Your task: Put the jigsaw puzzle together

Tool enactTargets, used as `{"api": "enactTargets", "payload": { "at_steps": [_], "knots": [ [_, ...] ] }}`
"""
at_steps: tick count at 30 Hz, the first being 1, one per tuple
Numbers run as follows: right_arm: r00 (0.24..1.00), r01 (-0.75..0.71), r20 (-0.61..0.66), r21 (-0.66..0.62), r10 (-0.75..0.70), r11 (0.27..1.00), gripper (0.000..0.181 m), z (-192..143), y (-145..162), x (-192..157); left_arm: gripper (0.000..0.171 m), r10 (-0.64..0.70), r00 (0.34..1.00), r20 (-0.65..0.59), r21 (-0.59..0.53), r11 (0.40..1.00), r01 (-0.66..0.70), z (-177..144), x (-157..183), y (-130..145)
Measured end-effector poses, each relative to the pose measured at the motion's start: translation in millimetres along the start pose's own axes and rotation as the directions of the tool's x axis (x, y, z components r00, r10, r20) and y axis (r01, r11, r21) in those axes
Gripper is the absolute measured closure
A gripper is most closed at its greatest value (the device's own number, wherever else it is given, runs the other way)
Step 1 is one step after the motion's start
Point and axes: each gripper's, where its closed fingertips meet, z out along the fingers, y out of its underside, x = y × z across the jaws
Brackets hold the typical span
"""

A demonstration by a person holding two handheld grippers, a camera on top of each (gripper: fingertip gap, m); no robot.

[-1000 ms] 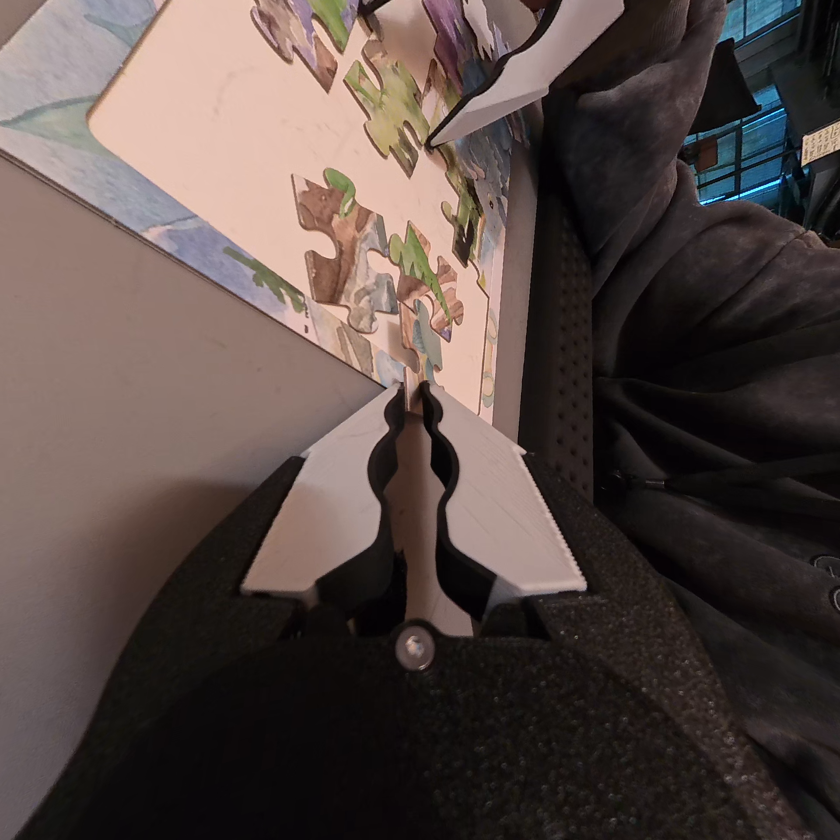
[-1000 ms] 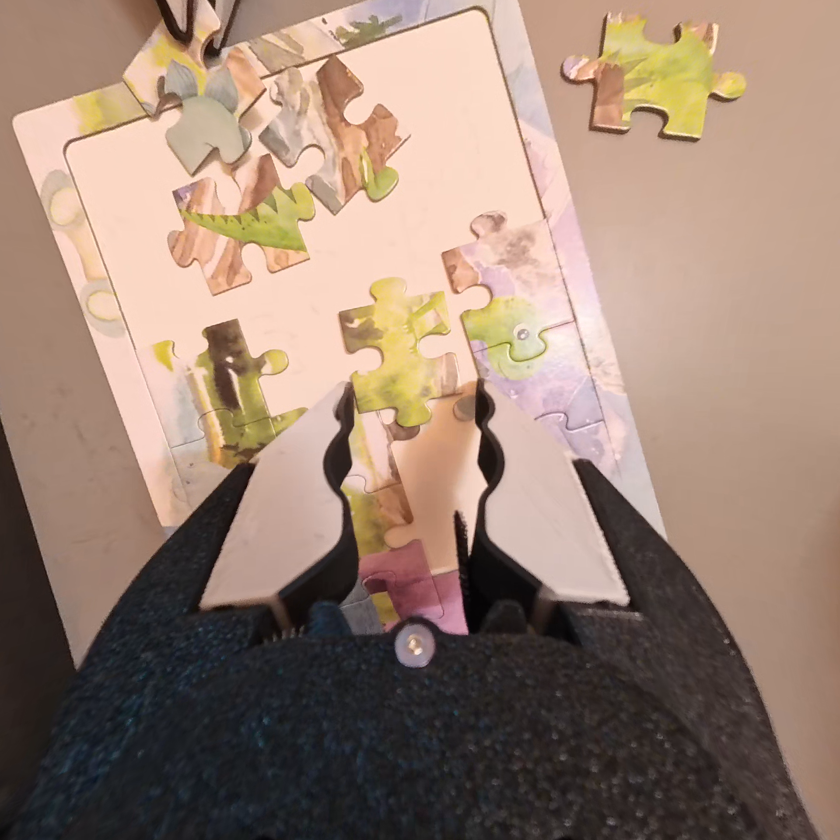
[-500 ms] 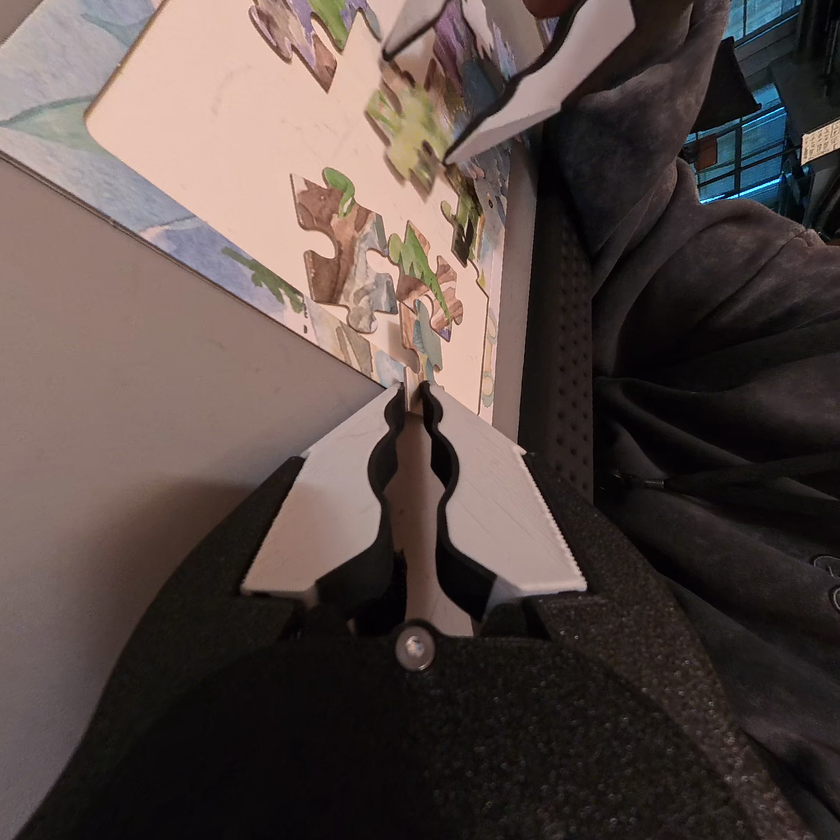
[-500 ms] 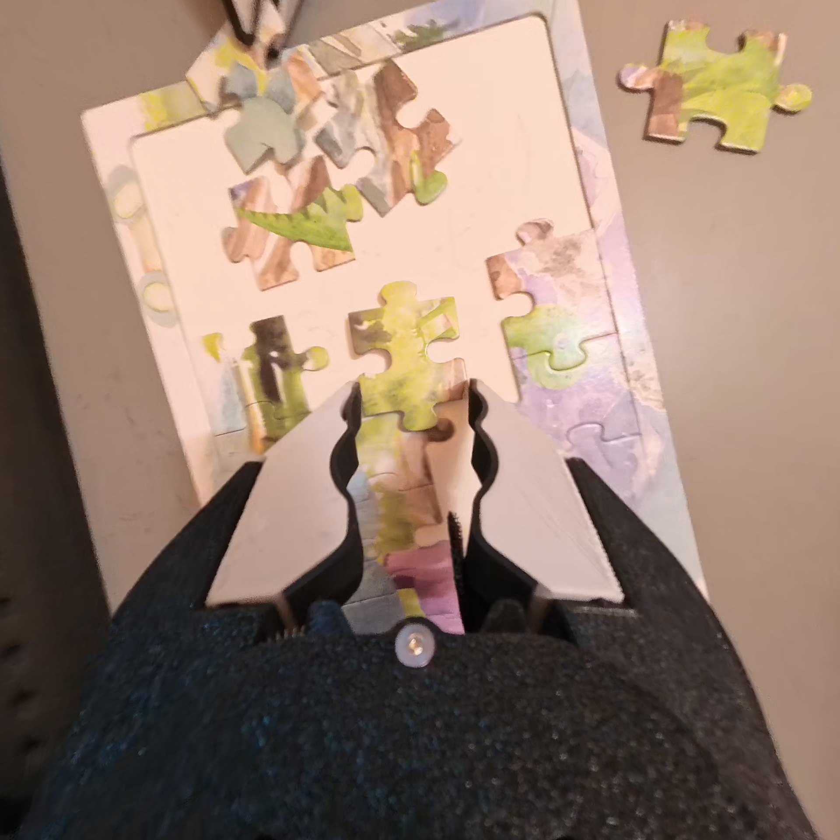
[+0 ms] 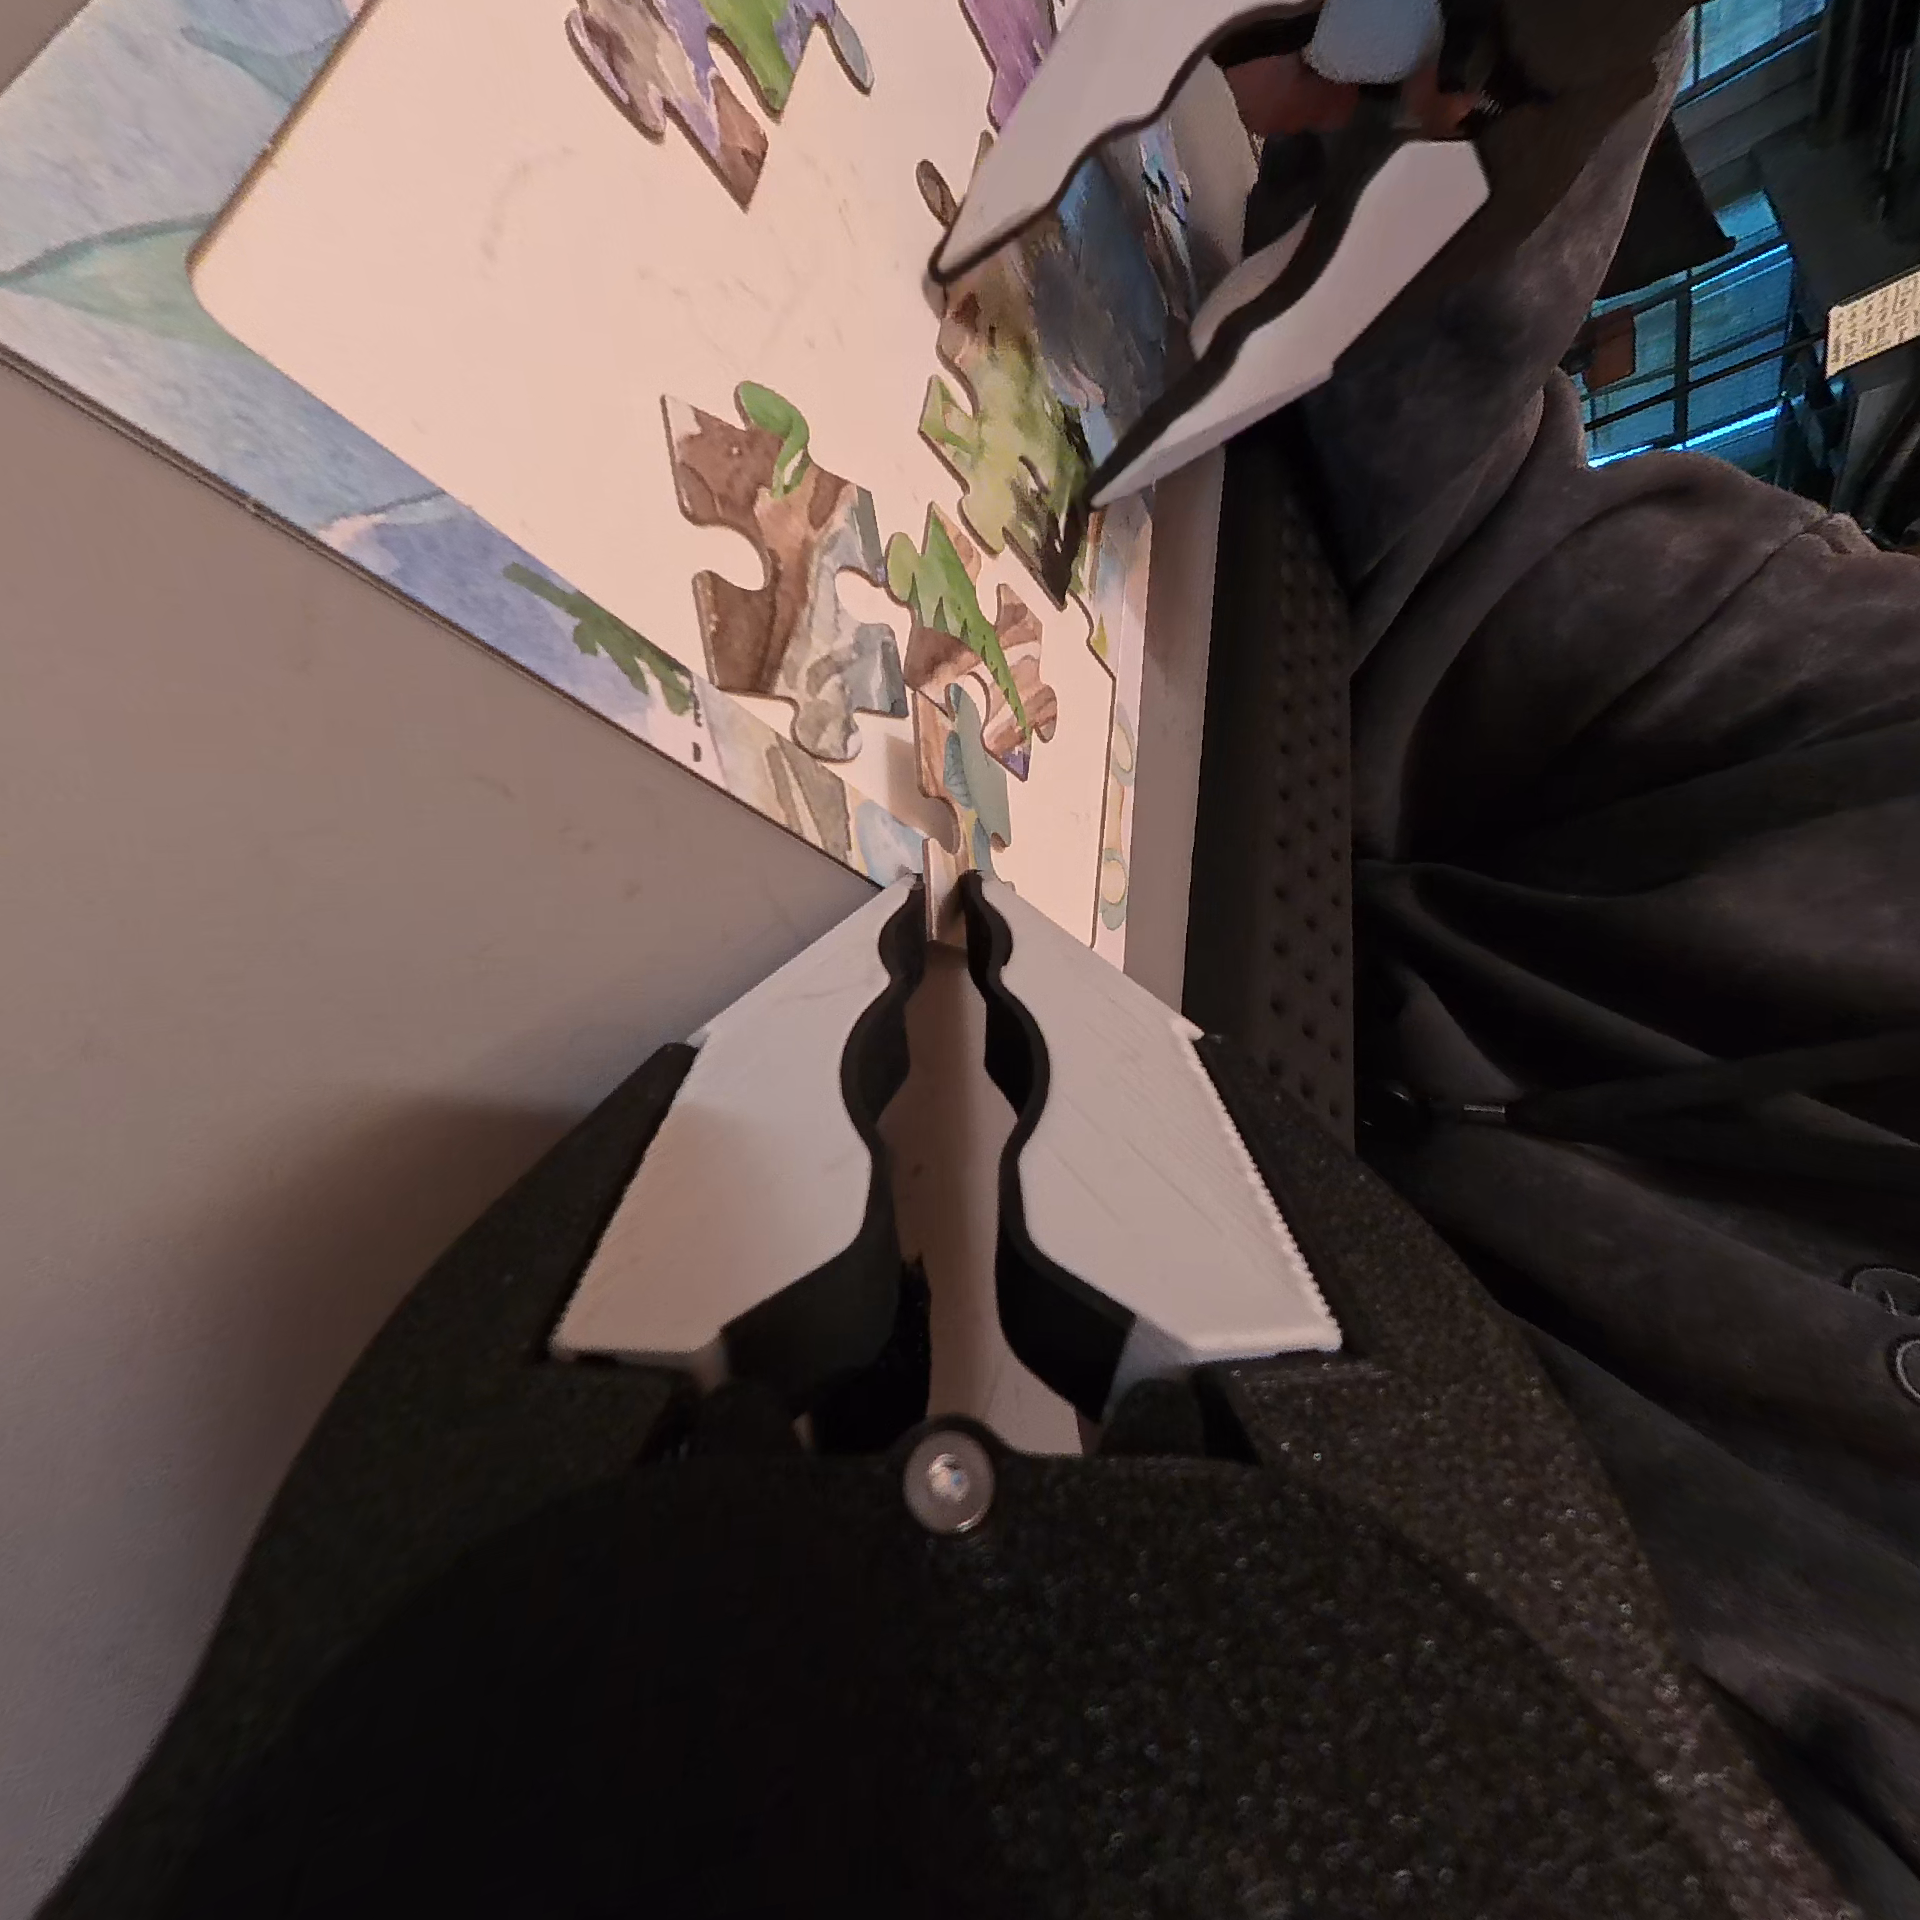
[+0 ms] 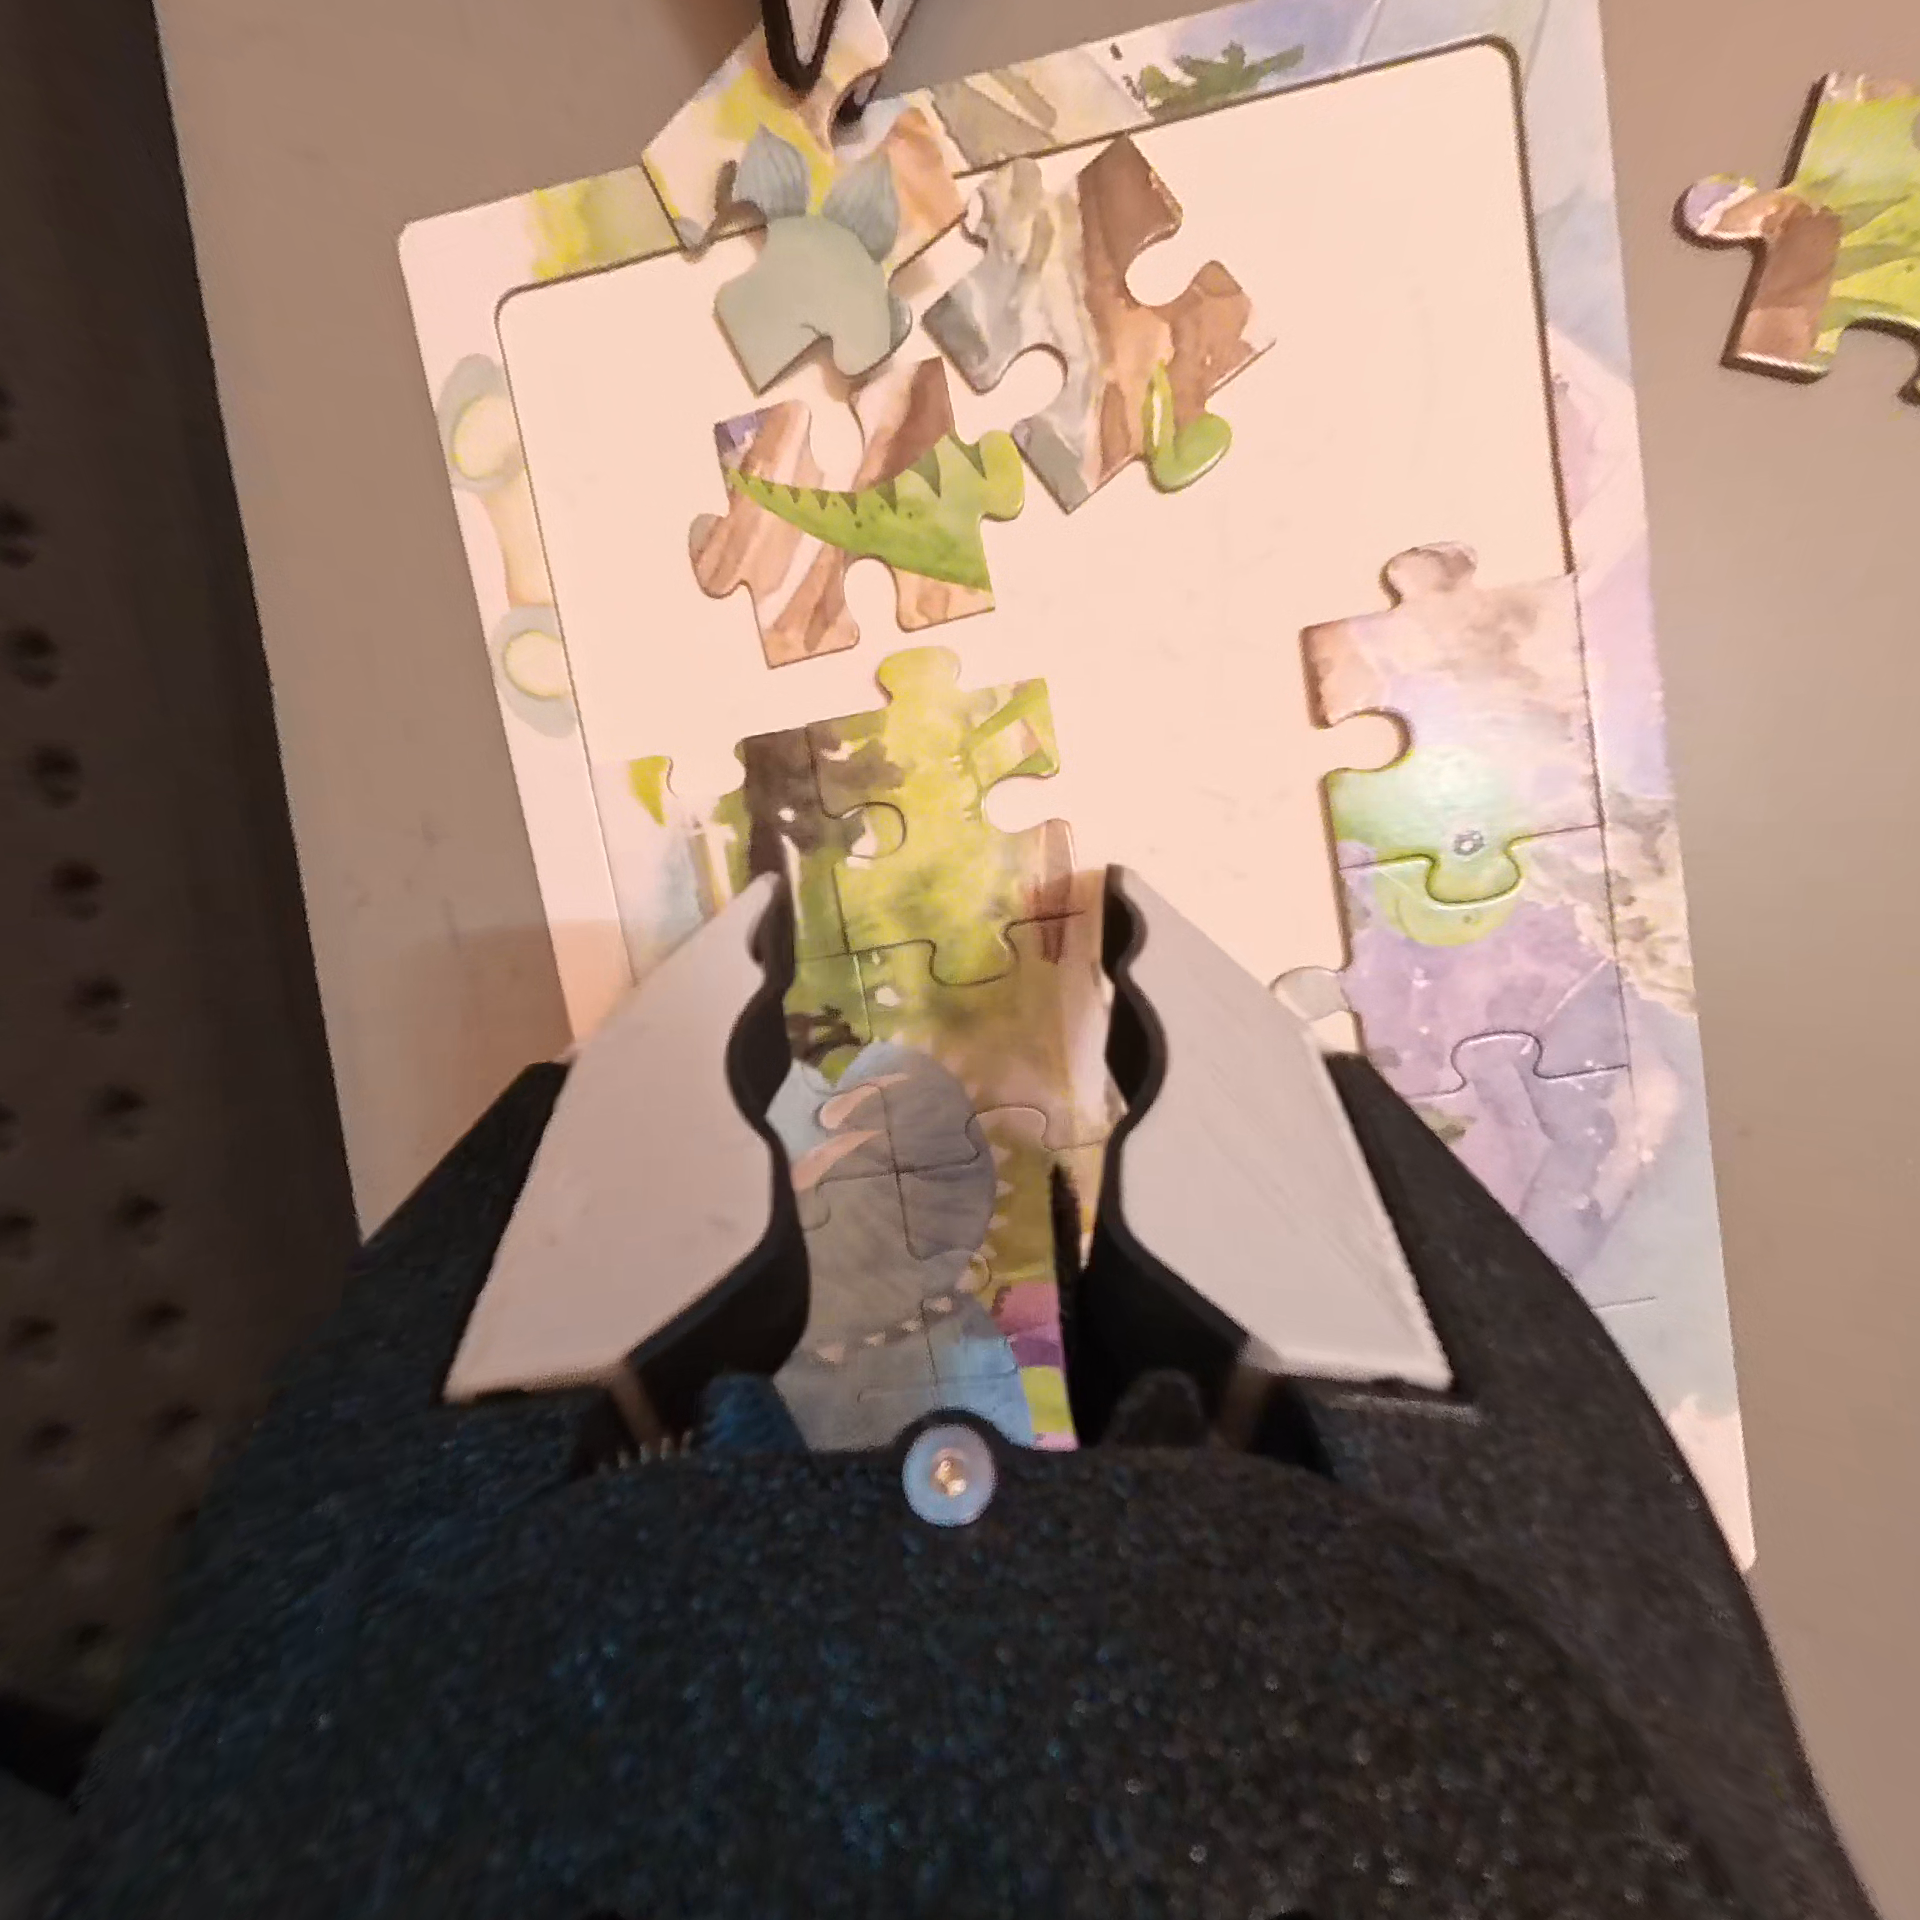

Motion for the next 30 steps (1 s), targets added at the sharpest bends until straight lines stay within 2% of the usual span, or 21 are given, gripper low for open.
{"api": "enactTargets", "payload": {
  "at_steps": [3, 6, 7, 10, 16, 30],
  "knots": [
    [0.999, -0.034, -0.041, 0.02, 0.035, 0.999, 0.125, -16.6, 2.0, 9.0, 0.166, 0.0, 1.0, 0.0, 0.0, 1.0, 0.0, 0.0, 0.0, -0.1],
    [0.998, -0.052, -0.037, 0.086, 0.056, 0.995, 0.179, -34.2, 2.9, 9.4, 0.166, 0.0, 1.0, 0.0, 0.0, 1.0, 0.0, 0.0, 0.1, -0.1],
    [0.998, -0.045, -0.04, 0.094, 0.049, 0.995, 0.181, -33.3, 3.8, 8.1, 0.166, 0.0, 1.0, 0.0, 0.0, 1.0, 0.0, 0.0, 0.1, -0.1],
    [0.995, 0.004, -0.103, 0.089, 0.005, 0.996, 0.181, -21.2, 5.1, 9.8, 0.166, -0.001, 1.0, -0.001, 0.0, 1.0, 0.001, 0.0, 0.1, 0.1],
    [0.998, 0.049, -0.034, 0.032, -0.048, 0.998, 0.181, -3.0, 4.9, -8.2, 0.166, 0.002, 1.0, -0.002, -0.002, 1.0, -0.002, 0.3, 0.4, 0.5],
    [0.998, 0.051, -0.044, 0.011, -0.05, 0.999, 0.181, -2.5, 6.4, -8.3, 0.166, 0.001, 1.0, -0.003, -0.002, 1.0, -0.001, 0.4, 0.4, 0.5]
  ]
}}
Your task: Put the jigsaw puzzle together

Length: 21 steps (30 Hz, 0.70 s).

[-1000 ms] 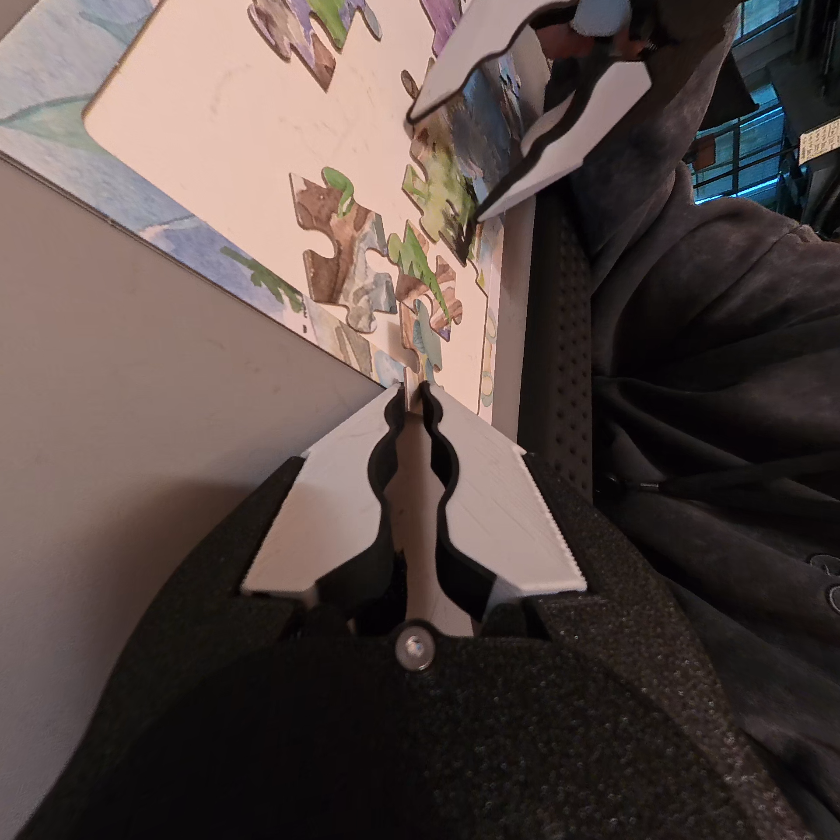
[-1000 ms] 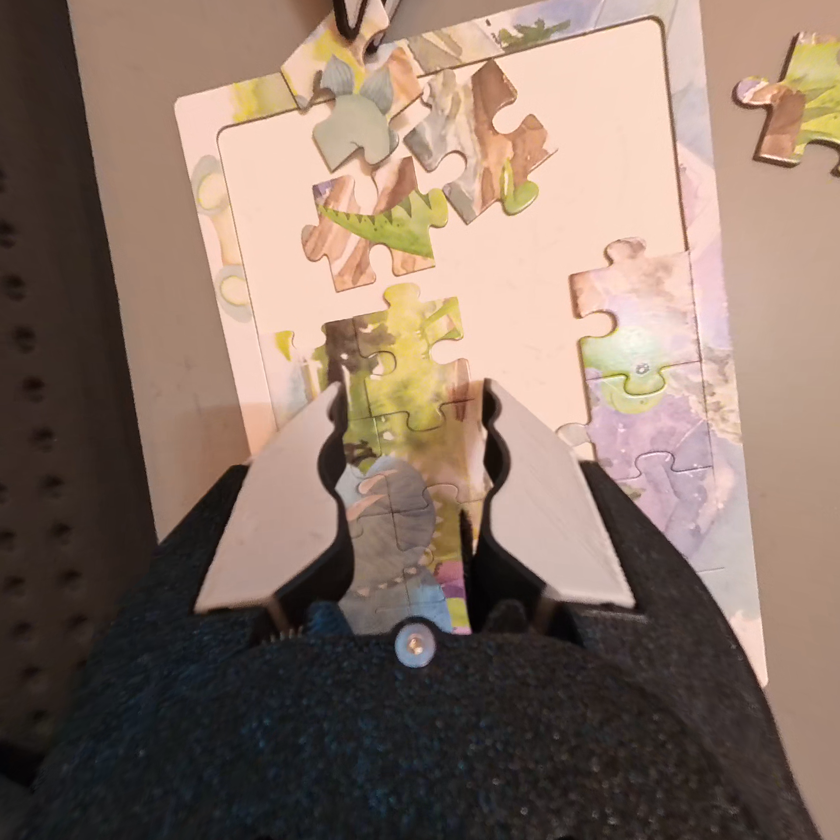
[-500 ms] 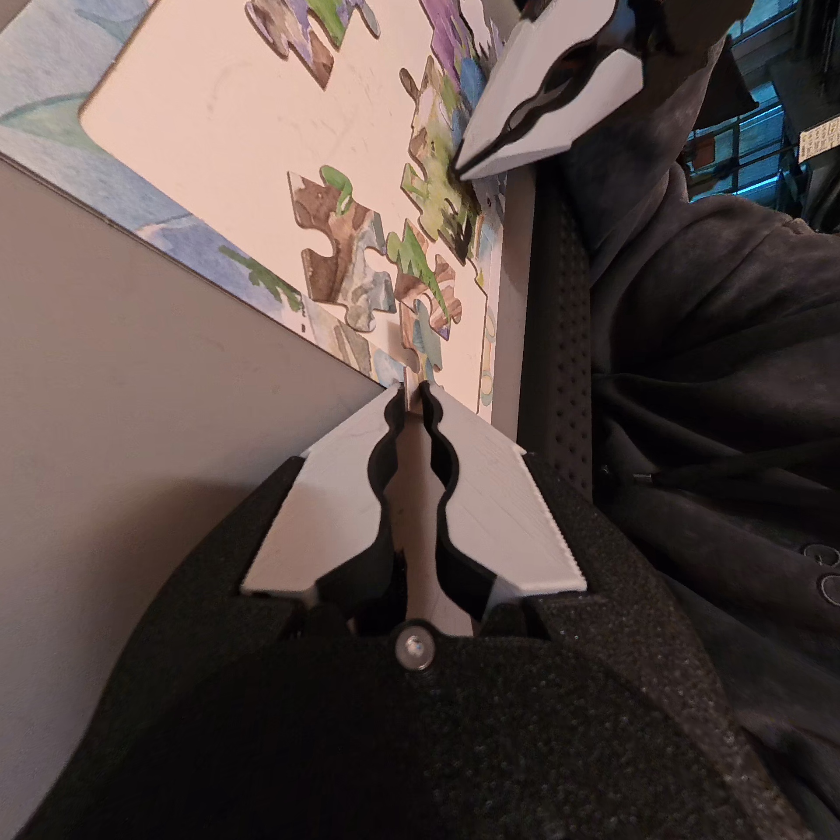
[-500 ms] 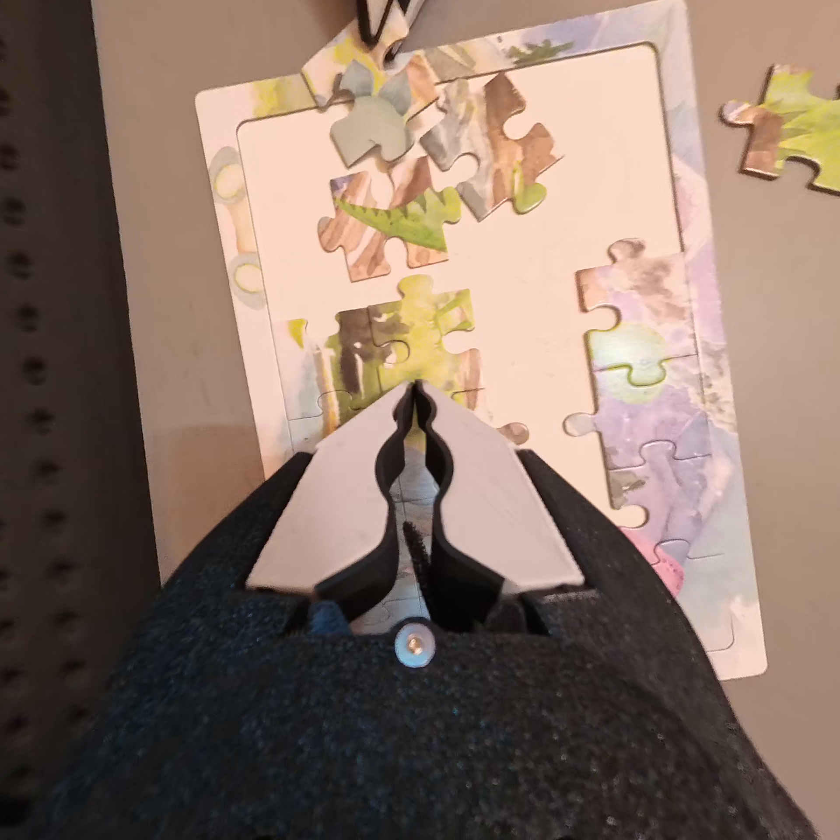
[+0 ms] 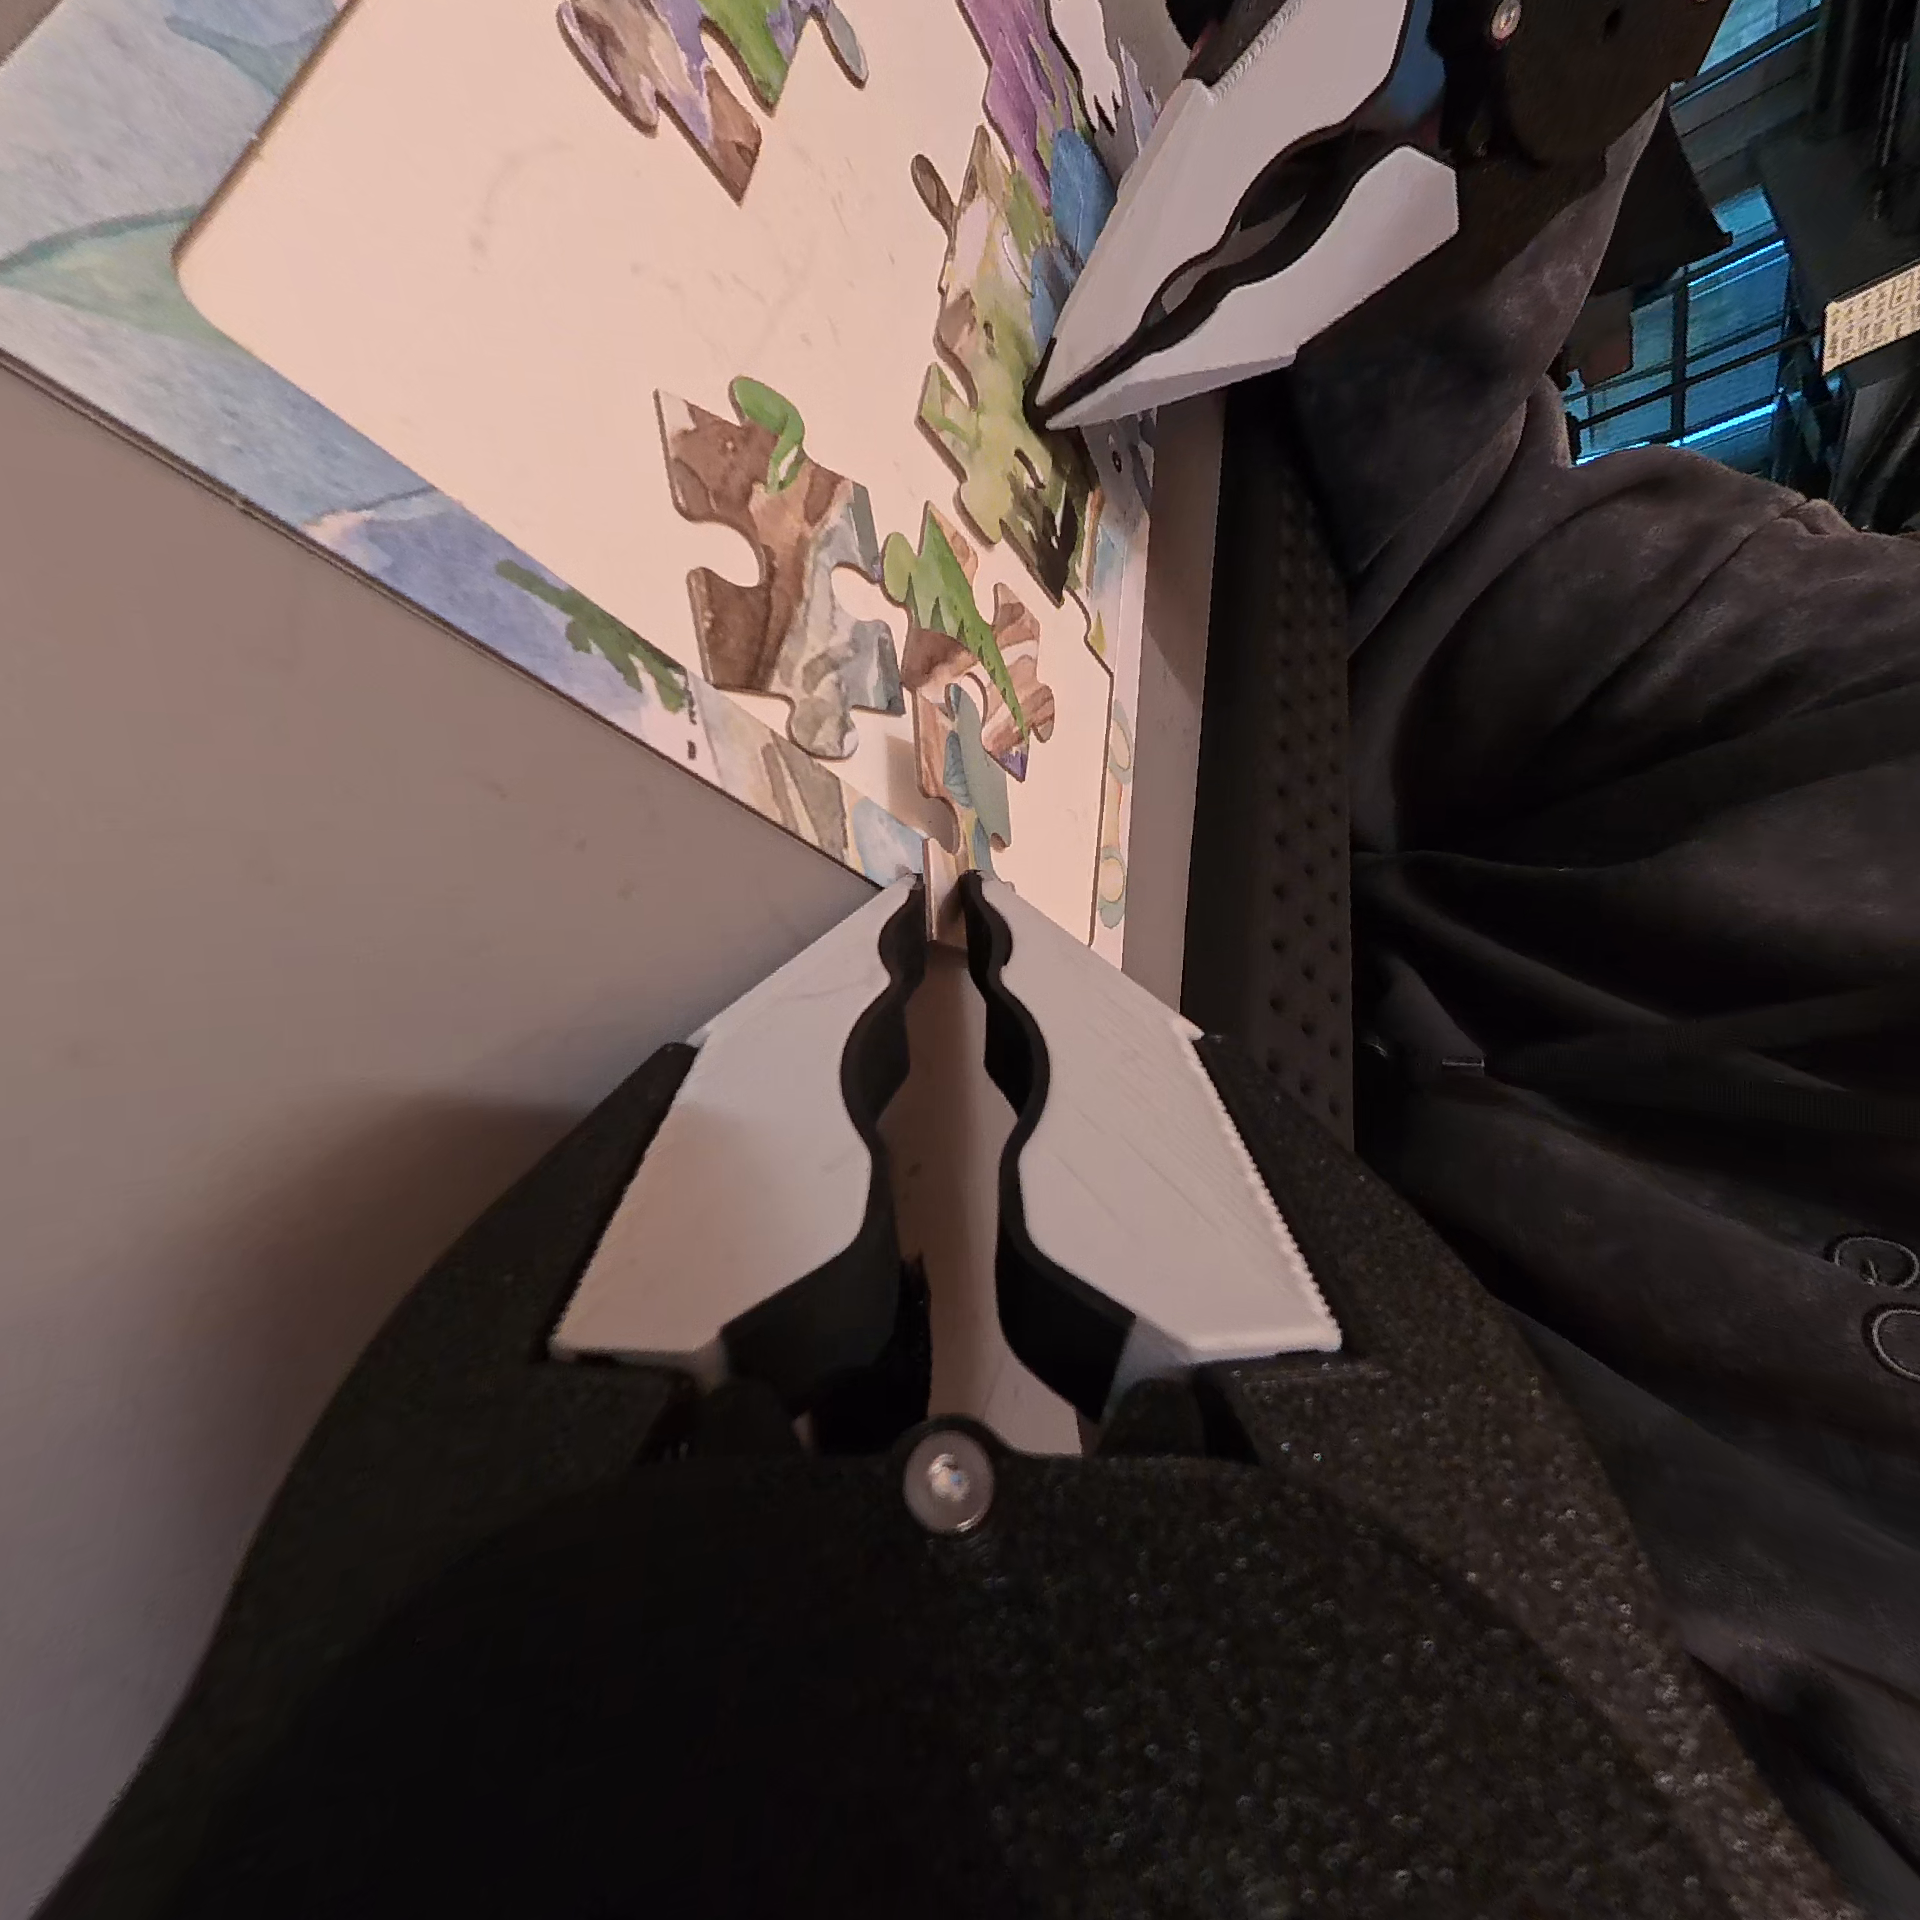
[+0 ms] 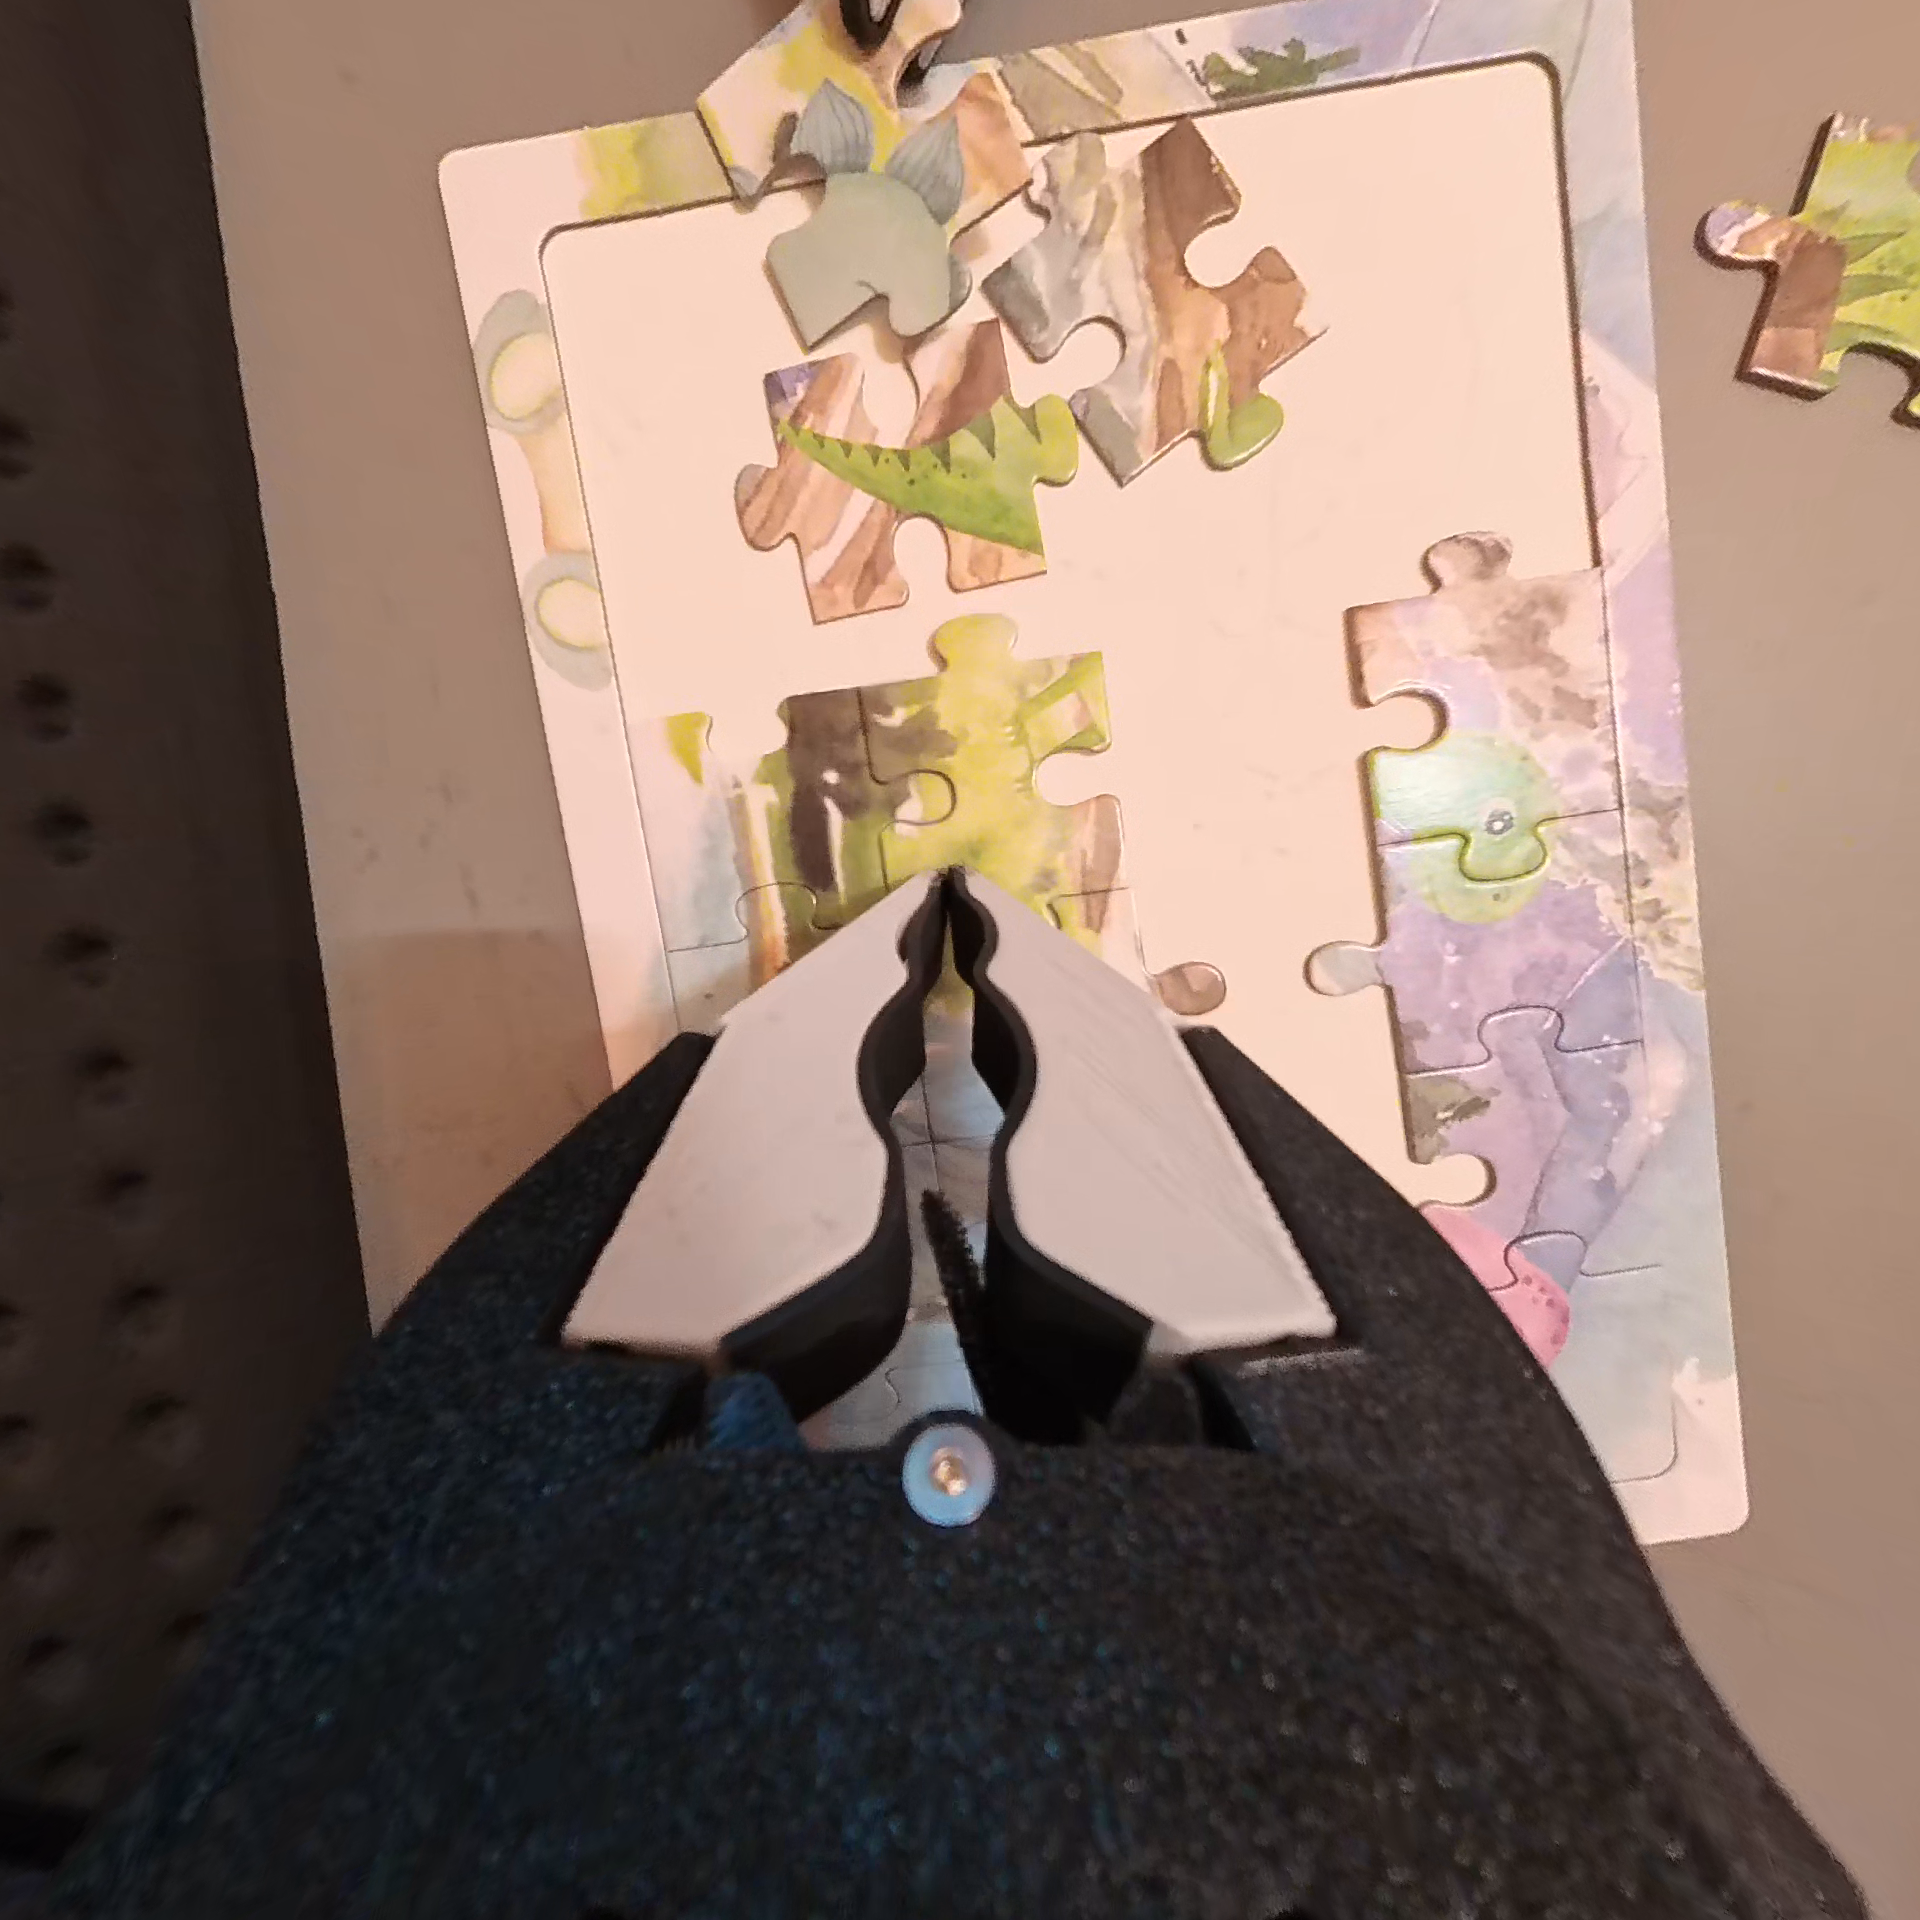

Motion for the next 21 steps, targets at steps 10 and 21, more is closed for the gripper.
{"api": "enactTargets", "payload": {
  "at_steps": [10, 21],
  "knots": [
    [1.0, 0.021, -0.019, -0.007, -0.021, 1.0, 0.181, 1.3, -0.5, 0.6, 0.166, 0.0, 1.0, 0.0, 0.0, 1.0, 0.0, 0.1, 0.0, 0.0],
    [0.999, 0.026, -0.041, 0.063, -0.024, 0.998, 0.181, -12.0, -16.8, 0.7, 0.166, -0.002, 1.0, -0.001, 0.0, 1.0, 0.002, 0.4, -0.1, 0.1]
  ]
}}
